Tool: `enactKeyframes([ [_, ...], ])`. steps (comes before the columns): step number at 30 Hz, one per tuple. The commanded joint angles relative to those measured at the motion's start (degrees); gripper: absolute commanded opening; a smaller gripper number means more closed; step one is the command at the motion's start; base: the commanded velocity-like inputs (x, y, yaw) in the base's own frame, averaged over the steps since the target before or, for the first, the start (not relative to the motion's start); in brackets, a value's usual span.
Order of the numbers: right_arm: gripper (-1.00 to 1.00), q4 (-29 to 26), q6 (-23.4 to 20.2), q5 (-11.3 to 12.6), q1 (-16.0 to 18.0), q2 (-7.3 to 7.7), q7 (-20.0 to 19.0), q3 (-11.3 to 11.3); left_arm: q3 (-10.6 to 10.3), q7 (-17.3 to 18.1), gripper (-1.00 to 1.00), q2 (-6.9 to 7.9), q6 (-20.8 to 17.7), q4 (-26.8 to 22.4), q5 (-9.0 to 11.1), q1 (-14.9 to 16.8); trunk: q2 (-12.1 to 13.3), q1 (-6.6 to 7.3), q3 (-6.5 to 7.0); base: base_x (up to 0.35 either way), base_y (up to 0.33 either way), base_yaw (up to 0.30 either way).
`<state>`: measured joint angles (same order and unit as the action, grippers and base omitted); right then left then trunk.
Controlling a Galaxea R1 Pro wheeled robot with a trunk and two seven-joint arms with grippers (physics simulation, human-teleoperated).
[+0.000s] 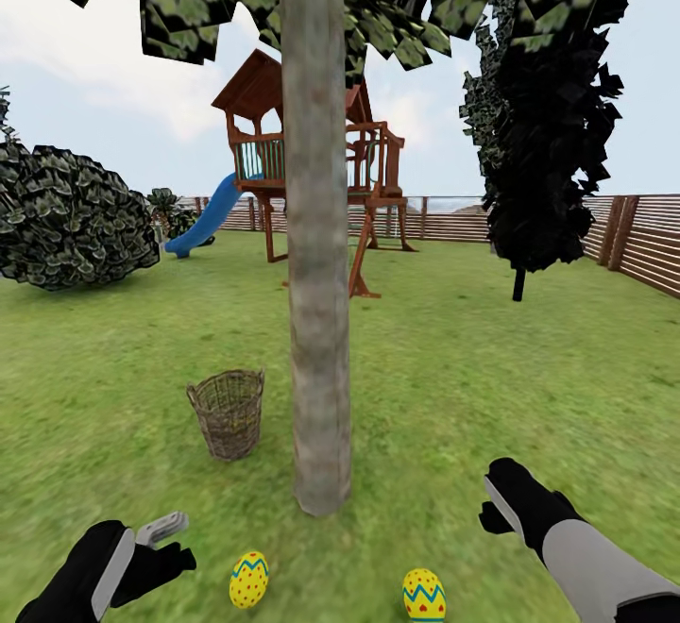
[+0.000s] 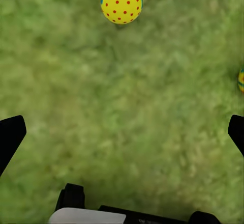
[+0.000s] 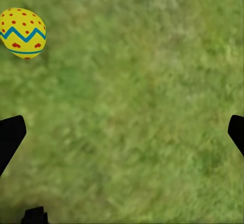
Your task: Take the three Easter eggs out of the wicker basket on the lawn in the garden, then place them on the lawn next to a single tree (choose any tree) so that all three eggs are next to the same tree and none are left in the basket.
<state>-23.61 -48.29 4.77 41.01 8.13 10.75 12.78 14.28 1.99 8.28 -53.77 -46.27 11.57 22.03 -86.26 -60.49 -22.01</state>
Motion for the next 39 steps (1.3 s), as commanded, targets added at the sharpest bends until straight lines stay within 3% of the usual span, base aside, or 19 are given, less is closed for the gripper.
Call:
enactKeyframes([
  [1,1.00,-0.1,-0.2,0.5,0.0,0.05,0.3,0.4,0.1,0.2,1.00,-0.02,-0.3,0.0,-0.1,0.0,0.4,0.23,0.11,0.000,0.000,0.000],
  [39,1.00,0.0,0.0,0.4,0.0,0.05,0.3,0.4,0.1,0.2,1.00,-0.19,-0.2,0.0,-0.1,0.0,15.6,8.57,6.93,0.000,0.000,0.000],
])
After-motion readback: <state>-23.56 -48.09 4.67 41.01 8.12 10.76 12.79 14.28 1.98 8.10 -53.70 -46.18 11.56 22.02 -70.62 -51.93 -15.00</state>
